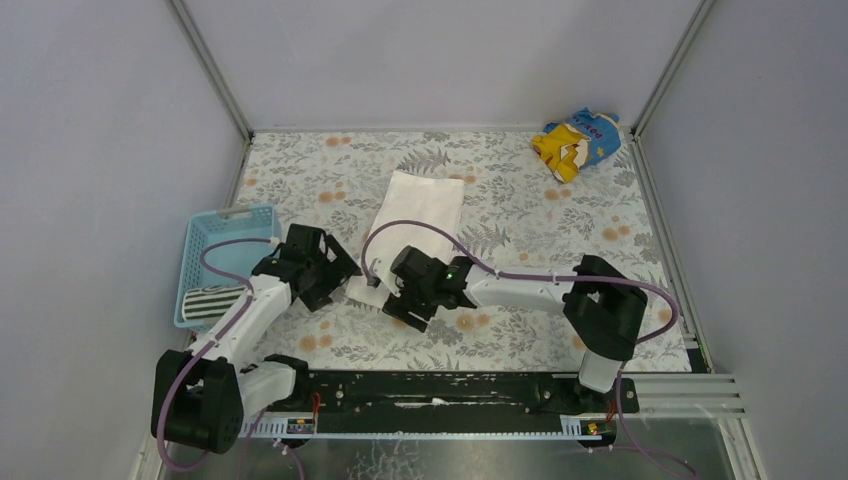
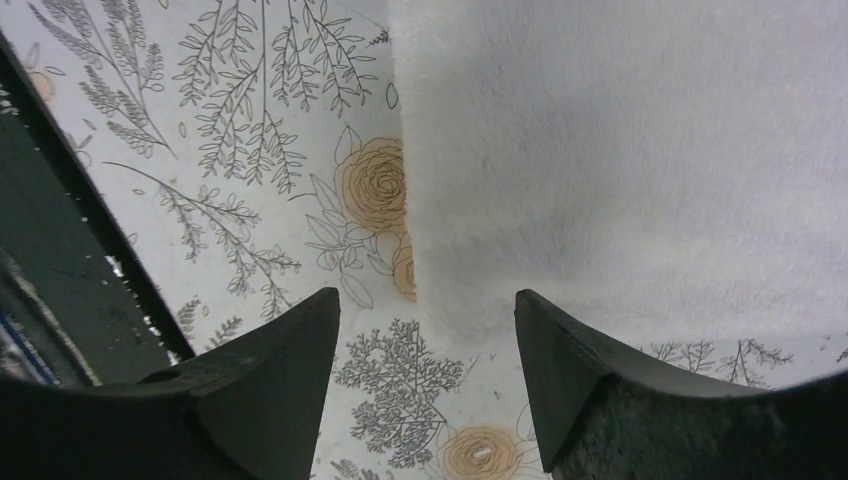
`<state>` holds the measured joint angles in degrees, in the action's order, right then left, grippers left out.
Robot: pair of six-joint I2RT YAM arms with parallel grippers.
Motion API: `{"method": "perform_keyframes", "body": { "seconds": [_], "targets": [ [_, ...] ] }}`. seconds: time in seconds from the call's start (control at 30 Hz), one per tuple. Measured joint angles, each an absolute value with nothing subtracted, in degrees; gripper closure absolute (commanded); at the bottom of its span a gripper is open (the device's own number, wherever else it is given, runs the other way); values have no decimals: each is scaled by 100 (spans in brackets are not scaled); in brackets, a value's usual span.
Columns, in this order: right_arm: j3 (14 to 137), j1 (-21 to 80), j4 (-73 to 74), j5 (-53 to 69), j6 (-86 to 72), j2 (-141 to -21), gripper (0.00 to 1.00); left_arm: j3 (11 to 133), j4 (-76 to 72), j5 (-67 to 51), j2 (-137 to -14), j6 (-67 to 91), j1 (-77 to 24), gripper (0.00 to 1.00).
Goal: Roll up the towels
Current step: Roll the towel at the center of the board.
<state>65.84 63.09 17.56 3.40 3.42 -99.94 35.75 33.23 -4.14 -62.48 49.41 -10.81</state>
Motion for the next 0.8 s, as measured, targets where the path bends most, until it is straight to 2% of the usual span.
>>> {"method": "perform_keyframes", "body": {
  "seconds": [0.17, 0.37, 0.67, 0.8],
  "targets": [
    [6665, 6344, 1752, 99, 692, -10326, 31, 3573, 3308, -440, -6449, 4950, -1083, 0],
    [6569, 6344, 1712, -106, 823, -10560, 40, 3465, 3273, -460, -6490, 5037, -1157, 0],
    [6302, 6344, 1334, -143, 746, -10453, 40, 3426, 3159, -456, -6866, 5376, -1667, 0],
    [6257, 6344, 1253, -141, 692, -10433, 41, 3426, 3118, -425, -6943, 5603, -1861, 5]
  ]
}}
